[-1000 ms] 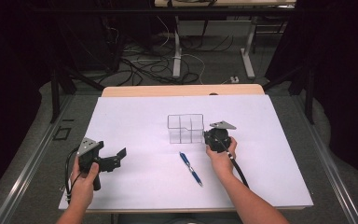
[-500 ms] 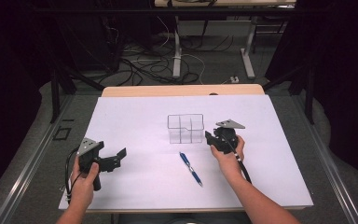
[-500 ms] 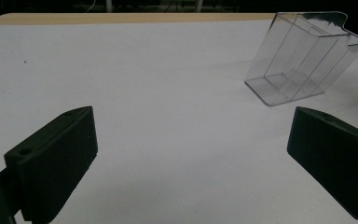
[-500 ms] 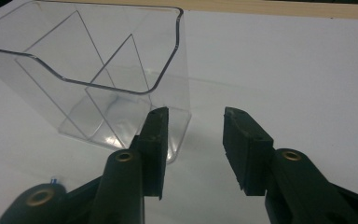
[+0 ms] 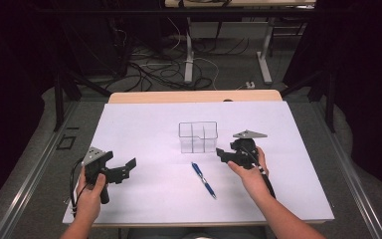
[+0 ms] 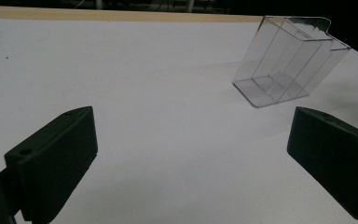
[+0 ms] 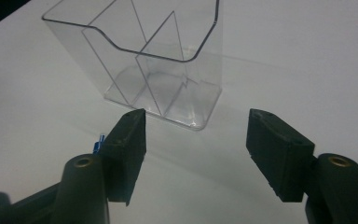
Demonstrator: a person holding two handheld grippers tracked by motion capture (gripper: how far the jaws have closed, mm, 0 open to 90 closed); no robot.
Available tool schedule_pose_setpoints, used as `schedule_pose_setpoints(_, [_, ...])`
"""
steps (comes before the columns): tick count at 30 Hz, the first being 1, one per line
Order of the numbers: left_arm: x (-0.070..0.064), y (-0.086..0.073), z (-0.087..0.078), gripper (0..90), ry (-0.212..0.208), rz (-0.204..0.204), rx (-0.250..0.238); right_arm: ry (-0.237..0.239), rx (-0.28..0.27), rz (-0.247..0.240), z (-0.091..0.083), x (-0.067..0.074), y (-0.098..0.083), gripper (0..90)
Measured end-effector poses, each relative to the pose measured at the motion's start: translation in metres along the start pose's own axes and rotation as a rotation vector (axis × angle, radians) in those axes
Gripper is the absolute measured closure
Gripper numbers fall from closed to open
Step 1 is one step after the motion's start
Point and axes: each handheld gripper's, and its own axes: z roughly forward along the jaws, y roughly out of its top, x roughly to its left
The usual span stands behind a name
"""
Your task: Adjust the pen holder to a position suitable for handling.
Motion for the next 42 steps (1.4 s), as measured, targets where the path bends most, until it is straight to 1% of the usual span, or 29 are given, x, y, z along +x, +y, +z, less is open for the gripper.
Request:
schedule_pose_setpoints(2, [-0.001,0.000,0.000,1.4,-0.005,0.005,0.009,0.009,0.002,-0.004,-0.004,0.000,0.000,33.4])
schedule_pose_setpoints(4, [-0.002,0.000,-0.001,1.4,-0.013,0.012,0.016,0.030,0.013,0.017,-0.008,0.001,-0.001,31.6])
schedule_pose_setpoints(5, [-0.003,0.001,-0.001,1.4,-0.017,0.015,0.023,0.044,0.017,0.022,-0.010,0.001,-0.001,29.0])
schedule_pose_setpoints(6, [-0.004,0.001,-0.002,1.4,-0.022,0.012,0.025,0.046,0.018,0.031,-0.011,0.002,-0.001,27.2])
schedule_pose_setpoints(9, [-0.007,0.002,-0.001,1.4,-0.039,0.020,0.037,0.047,0.046,-0.014,-0.017,0.006,-0.002,19.8])
schedule_pose_setpoints(11, [-0.009,0.002,0.000,1.4,-0.049,0.023,0.052,0.039,0.080,-0.047,-0.021,0.009,-0.002,15.4])
schedule_pose_setpoints(12, [-0.010,0.002,0.001,1.4,-0.054,0.030,0.059,0.039,0.080,-0.047,-0.021,0.009,-0.002,15.4])
schedule_pose_setpoints(13, [-0.012,0.002,0.002,1.4,-0.053,0.036,0.061,0.030,0.111,-0.070,-0.024,0.012,-0.003,14.7])
schedule_pose_setpoints(14, [-0.014,0.002,0.003,1.4,-0.055,0.043,0.064,0.030,0.111,-0.070,-0.024,0.012,-0.003,14.7])
schedule_pose_setpoints(15, [-0.015,0.002,0.004,1.3,-0.056,0.057,0.069,0.025,0.136,-0.090,-0.026,0.016,-0.004,11.1])
schedule_pose_setpoints(16, [-0.017,0.001,0.005,1.3,-0.055,0.064,0.069,0.025,0.136,-0.090,-0.026,0.016,-0.004,11.1])
schedule_pose_setpoints(19, [-0.019,0.001,0.006,0.8,-0.058,0.079,0.077,0.023,0.159,-0.097,-0.026,0.019,-0.007,0.8])
schedule_pose_setpoints(22, [-0.019,0.000,0.007,0.1,-0.066,0.070,0.080,0.032,0.180,-0.092,-0.025,0.021,-0.010,0.0])
schedule_pose_setpoints(24, [-0.019,0.001,0.007,0.2,-0.062,0.060,0.085,0.028,0.194,-0.094,-0.023,0.023,-0.012,0.0])
schedule_pose_setpoints(25, [-0.019,0.001,0.008,0.2,-0.056,0.052,0.085,0.032,0.210,-0.103,-0.020,0.024,-0.015,0.0])
schedule_pose_setpoints(26, [-0.019,0.002,0.008,0.2,-0.057,0.047,0.087,0.032,0.210,-0.103,-0.020,0.024,-0.015,0.0])
schedule_pose_setpoints(27, [-0.019,0.003,0.007,0.2,-0.054,0.048,0.085,0.045,0.211,-0.112,-0.019,0.025,-0.016,0.0])
schedule_pose_setpoints(28, [-0.020,0.003,0.007,0.2,-0.057,0.052,0.081,0.047,0.213,-0.116,-0.018,0.027,-0.018,0.0])
schedule_pose_setpoints(29, [-0.021,0.004,0.006,0.2,-0.063,0.055,0.082,0.053,0.219,-0.132,-0.016,0.028,-0.019,1.2])
schedule_pose_setpoints(30, [-0.022,0.004,0.006,0.2,-0.065,0.067,0.079,0.056,0.231,-0.151,-0.014,0.029,-0.019,3.9])
schedule_pose_setpoints(31, [-0.024,0.005,0.006,0.2,-0.068,0.079,0.080,0.056,0.248,-0.155,-0.013,0.031,-0.020,6.8])
schedule_pose_setpoints(33, [-0.027,0.005,0.005,0.2,-0.077,0.103,0.083,0.054,0.271,-0.181,-0.010,0.035,-0.021,13.3])
schedule_pose_setpoints(34, [-0.029,0.005,0.005,0.2,-0.075,0.118,0.082,0.054,0.313,-0.190,-0.010,0.036,-0.020,16.8])
schedule_pose_setpoints(35, [-0.030,0.005,0.005,0.2,-0.075,0.127,0.082,0.059,0.301,-0.192,-0.008,0.038,-0.022,19.0])
schedule_pose_setpoints(36, [-0.031,0.005,0.005,0.2,-0.075,0.141,0.084,0.080,0.303,-0.181,-0.007,0.040,-0.022,25.3])
schedule_pose_setpoints(37, [-0.033,0.005,0.005,0.2,-0.078,0.130,0.089,0.080,0.302,-0.170,-0.006,0.042,-0.023,30.6])
schedule_pose_setpoints(38, [-0.033,0.005,0.006,0.3,-0.082,0.136,0.090,0.090,0.310,-0.168,-0.007,0.044,-0.023,33.5])
schedule_pose_setpoints(40, [-0.034,0.005,0.006,0.3,-0.086,0.143,0.093,0.090,0.319,-0.178,-0.006,0.046,-0.023,37.2])
schedule_pose_setpoints(42, [-0.034,0.005,0.006,0.5,-0.095,0.133,0.094,0.083,0.304,-0.171,-0.005,0.050,-0.025,40.8])
